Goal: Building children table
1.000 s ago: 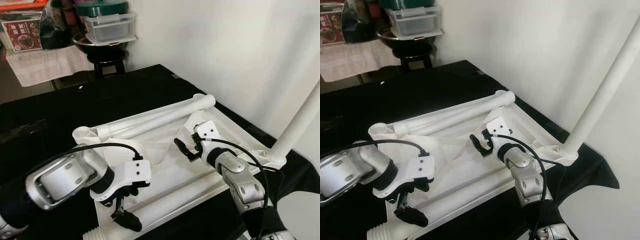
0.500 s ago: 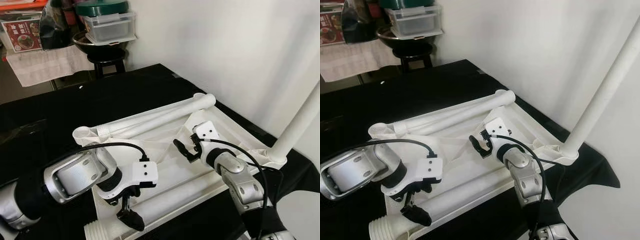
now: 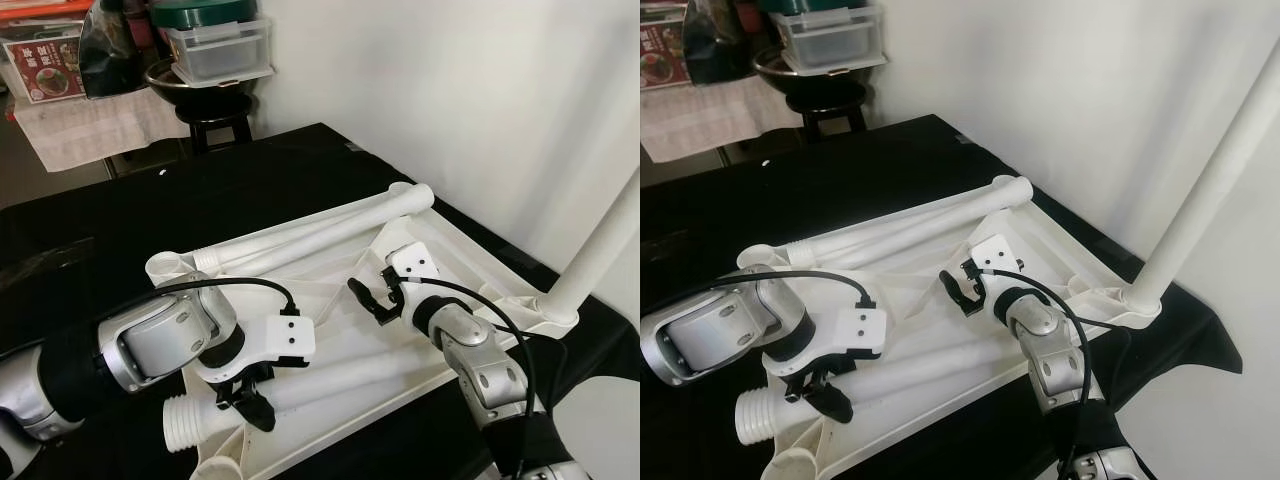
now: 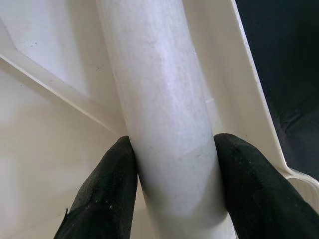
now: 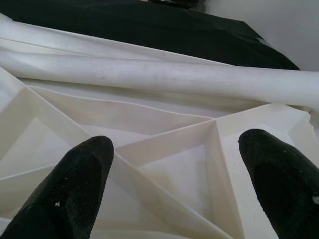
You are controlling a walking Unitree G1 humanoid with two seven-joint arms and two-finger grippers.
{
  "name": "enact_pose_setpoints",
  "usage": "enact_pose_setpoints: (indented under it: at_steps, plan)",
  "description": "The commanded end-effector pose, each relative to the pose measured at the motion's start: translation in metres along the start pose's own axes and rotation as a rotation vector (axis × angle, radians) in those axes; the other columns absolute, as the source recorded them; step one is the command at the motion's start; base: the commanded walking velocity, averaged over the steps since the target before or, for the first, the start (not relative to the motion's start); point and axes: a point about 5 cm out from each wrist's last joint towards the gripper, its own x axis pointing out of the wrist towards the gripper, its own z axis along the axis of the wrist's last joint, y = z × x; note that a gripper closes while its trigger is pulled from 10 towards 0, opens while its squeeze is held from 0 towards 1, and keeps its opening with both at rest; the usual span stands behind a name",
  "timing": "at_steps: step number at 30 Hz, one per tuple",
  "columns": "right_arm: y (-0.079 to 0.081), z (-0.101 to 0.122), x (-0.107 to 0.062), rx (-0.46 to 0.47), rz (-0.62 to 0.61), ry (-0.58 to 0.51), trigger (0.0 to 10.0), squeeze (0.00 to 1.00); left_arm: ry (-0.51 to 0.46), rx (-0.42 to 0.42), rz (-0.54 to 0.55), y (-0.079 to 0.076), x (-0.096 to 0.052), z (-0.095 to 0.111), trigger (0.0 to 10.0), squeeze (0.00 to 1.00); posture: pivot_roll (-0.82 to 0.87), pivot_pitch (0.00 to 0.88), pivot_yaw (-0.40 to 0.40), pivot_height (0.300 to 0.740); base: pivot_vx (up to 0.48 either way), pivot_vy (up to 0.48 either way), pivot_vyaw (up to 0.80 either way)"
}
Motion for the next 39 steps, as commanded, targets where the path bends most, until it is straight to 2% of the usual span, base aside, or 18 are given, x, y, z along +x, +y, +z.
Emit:
enact_pose_setpoints:
  at_steps: [1, 6, 10, 13, 15, 17, 18, 20, 24, 27, 30, 32, 33, 34, 35, 36, 37, 39]
  plan:
    - [-0.002, 0.004, 0.0, 0.005, -0.012, -0.006, 10.0, 0.0, 0.038, 0.012, -0.045, -0.004, 0.007, -0.006, 0.0, 0.0, -0.23, 0.051, 0.009, 0.74, 0.0, 0.0, 0.0]
    - [-0.007, 0.014, 0.0, 0.036, -0.042, -0.071, 10.0, 0.0, 0.047, -0.012, -0.027, -0.002, 0.006, -0.013, 0.0, 0.0, -0.23, 0.053, 0.008, 0.74, 0.0, 0.0, 0.0]
    - [-0.014, 0.033, -0.001, 0.108, -0.074, -0.194, 10.0, 0.0, 0.039, -0.061, 0.011, 0.004, 0.003, -0.022, 0.0, 0.0, -0.23, 0.053, 0.009, 0.74, 0.0, 0.0, 0.0]
    - [-0.023, 0.061, -0.006, 0.233, -0.071, -0.357, 10.0, 0.0, 0.017, -0.158, 0.094, 0.013, -0.007, -0.04, 0.0, 0.0, -0.23, 0.054, 0.005, 0.74, 0.0, 0.0, 0.0]
    - [-0.025, 0.065, -0.006, 0.255, -0.066, -0.379, 10.0, 0.0, 0.011, -0.18, 0.113, 0.015, -0.009, -0.044, 0.0, 0.0, -0.23, 0.053, 0.005, 0.74, 0.0, 0.0, 0.0]
    - [-0.031, 0.077, -0.009, 0.318, -0.057, -0.435, 10.0, 0.0, -0.018, -0.263, 0.196, 0.023, -0.022, -0.058, 0.0, 0.0, -0.23, 0.055, 0.002, 0.74, 0.0, 0.0, 0.0]
    - [-0.031, 0.077, -0.009, 0.318, -0.057, -0.435, 10.0, 0.0, -0.018, -0.263, 0.196, 0.023, -0.022, -0.058, 0.0, 0.0, -0.23, 0.055, 0.002, 0.74, 0.0, 0.0, 0.0]
    - [-0.035, 0.086, -0.012, 0.372, -0.048, -0.482, 10.0, 0.0, -0.052, -0.333, 0.272, 0.028, -0.034, -0.07, 0.0, 0.0, -0.23, 0.057, 0.001, 0.74, 0.0, 0.0, 0.0]
    - [-0.039, 0.093, -0.013, 0.417, -0.038, -0.517, 10.0, 0.0, -0.096, -0.38, 0.328, 0.032, -0.045, -0.075, 0.0, 0.0, -0.23, 0.056, -0.001, 0.74, 0.0, 0.0, 0.0]
    - [-0.041, 0.103, -0.015, 0.465, 0.001, -0.563, 10.0, 0.0, -0.248, -0.429, 0.405, 0.038, -0.063, -0.072, 0.0, 0.0, -0.23, 0.056, -0.011, 0.74, 0.0, 0.0, 0.0]
    - [-0.04, 0.103, -0.016, 0.47, 0.012, -0.567, 10.0, 0.0, -0.274, -0.438, 0.412, 0.039, -0.065, -0.071, 0.0, 0.0, -0.23, 0.056, -0.011, 0.74, 0.0, 0.0, 0.0]
    - [-0.033, 0.106, -0.016, 0.469, 0.074, -0.573, 10.0, 0.0, -0.405, -0.462, 0.486, 0.048, -0.074, -0.063, 0.0, 0.0, -0.23, 0.048, -0.017, 0.74, 0.0, 0.0, 0.0]
    - [-0.033, 0.106, -0.016, 0.469, 0.074, -0.573, 10.0, 0.0, -0.405, -0.462, 0.486, 0.048, -0.074, -0.063, 0.0, 0.0, -0.23, 0.048, -0.017, 0.74, 0.0, 0.0, 0.0]
    - [-0.026, 0.106, -0.017, 0.462, 0.126, -0.566, 10.0, 0.0, -0.498, -0.476, 0.545, 0.055, -0.079, -0.059, 0.0, 0.0, -0.24, 0.043, -0.017, 0.74, 0.0, 0.0, 0.0]
    - [-0.026, 0.106, -0.017, 0.462, 0.126, -0.566, 10.0, 0.0, -0.498, -0.476, 0.545, 0.055, -0.079, -0.059, 0.0, 0.0, -0.24, 0.043, -0.017, 0.74, 0.0, 0.0, 0.0]
    - [-0.015, 0.104, -0.018, 0.448, 0.205, -0.544, 10.0, 0.0, -0.661, -0.498, 0.637, 0.066, -0.089, -0.051, 0.0, 0.0, -0.24, 0.038, -0.018, 0.74, 0.0, 0.0, 0.0]
    - [-0.011, 0.103, -0.018, 0.444, 0.23, -0.533, 10.0, 0.0, -0.725, -0.507, 0.667, 0.069, -0.093, -0.048, 0.0, 0.0, -0.24, 0.037, -0.017, 0.74, 0.0, 0.0, 0.0]
    - [-0.009, 0.103, -0.018, 0.441, 0.242, -0.527, 10.0, 0.0, -0.761, -0.511, 0.684, 0.071, -0.095, -0.047, 0.0, 0.0, -0.24, 0.037, -0.017, 0.74, 0.0, 0.0, 0.0]
